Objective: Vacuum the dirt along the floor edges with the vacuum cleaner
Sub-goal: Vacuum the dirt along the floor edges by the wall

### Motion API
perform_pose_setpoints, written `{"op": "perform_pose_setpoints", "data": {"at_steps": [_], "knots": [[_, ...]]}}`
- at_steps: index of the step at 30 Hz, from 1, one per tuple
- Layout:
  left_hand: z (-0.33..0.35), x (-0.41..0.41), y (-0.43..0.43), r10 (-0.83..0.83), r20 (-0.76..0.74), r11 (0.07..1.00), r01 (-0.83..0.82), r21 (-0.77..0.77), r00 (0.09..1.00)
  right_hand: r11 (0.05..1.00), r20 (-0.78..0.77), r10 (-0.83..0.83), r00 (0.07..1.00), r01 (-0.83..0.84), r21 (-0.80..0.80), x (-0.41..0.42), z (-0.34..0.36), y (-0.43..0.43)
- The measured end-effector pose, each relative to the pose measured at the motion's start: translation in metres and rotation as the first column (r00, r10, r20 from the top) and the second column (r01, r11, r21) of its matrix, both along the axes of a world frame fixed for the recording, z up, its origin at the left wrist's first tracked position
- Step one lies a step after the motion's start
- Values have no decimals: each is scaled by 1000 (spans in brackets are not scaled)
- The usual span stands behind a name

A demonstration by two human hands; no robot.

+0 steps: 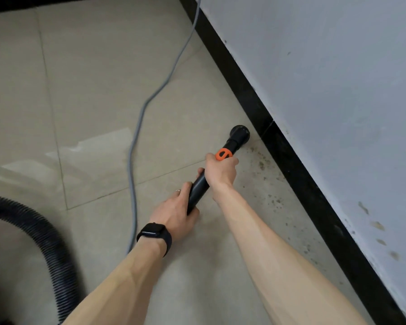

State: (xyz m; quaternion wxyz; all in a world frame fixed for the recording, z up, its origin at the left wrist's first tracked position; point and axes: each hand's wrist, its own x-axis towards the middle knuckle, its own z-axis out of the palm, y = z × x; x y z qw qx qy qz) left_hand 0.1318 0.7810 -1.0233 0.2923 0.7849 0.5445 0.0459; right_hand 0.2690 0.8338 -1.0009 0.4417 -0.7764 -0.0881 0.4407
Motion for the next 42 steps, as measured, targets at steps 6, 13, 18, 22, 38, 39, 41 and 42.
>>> {"op": "perform_pose_setpoints", "data": {"at_steps": [6,13,18,22,38,39,41,42], "knots": [[-3,34,9,103,124,989,-88,-118,987,989,151,135,979,-123,-87,28,1,22],[-7,46,24,197,225,964,-146,-224,954,963,233,263,936,-241,-116,38,-5,43],[-3,43,33,175,213,967,-127,-220,961,961,235,269,934,-245,-127,36,-2,49],[-1,34,24,60,157,987,-34,-160,986,971,233,201,951,-162,-178,30,-4,34],[12,-53,-14,-126,-180,991,130,12,975,998,-122,57,991,-52,43,-40,8,-40],[12,-63,-17,-131,-197,990,137,18,972,998,-144,56,988,-50,44,-48,9,-44],[12,-83,-22,-135,-207,990,142,17,969,998,-178,63,982,-58,32,-65,11,-51],[13,-91,-26,-130,-205,991,136,15,970,998,-190,62,980,-58,27,-73,12,-54]]}}
